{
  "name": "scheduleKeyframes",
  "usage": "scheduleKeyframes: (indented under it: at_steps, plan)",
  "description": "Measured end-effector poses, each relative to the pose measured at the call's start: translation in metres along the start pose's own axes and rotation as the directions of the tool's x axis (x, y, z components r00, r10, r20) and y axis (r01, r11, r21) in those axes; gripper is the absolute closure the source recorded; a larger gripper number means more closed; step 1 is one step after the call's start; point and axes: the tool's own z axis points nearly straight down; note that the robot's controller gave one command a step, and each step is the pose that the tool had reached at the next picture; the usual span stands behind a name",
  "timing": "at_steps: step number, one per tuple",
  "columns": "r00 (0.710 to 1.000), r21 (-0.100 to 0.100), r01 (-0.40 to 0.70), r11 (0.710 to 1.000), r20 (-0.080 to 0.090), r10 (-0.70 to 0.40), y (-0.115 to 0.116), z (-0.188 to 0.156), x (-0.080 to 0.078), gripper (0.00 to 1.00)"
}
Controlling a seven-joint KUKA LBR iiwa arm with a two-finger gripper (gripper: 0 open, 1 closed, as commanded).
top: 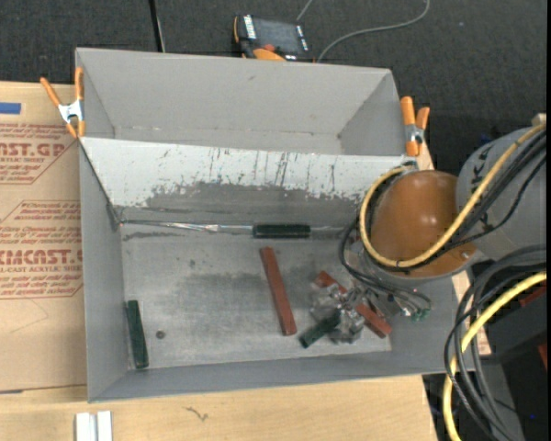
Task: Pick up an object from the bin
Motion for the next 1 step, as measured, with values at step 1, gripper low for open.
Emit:
scheduleKeyframes:
  at_steps: [1]
  plan:
    - [0.968, 0.005, 0.251, 0.968, 0.005, -0.251, 0.0347, -0.1255, -0.014, 1.0]
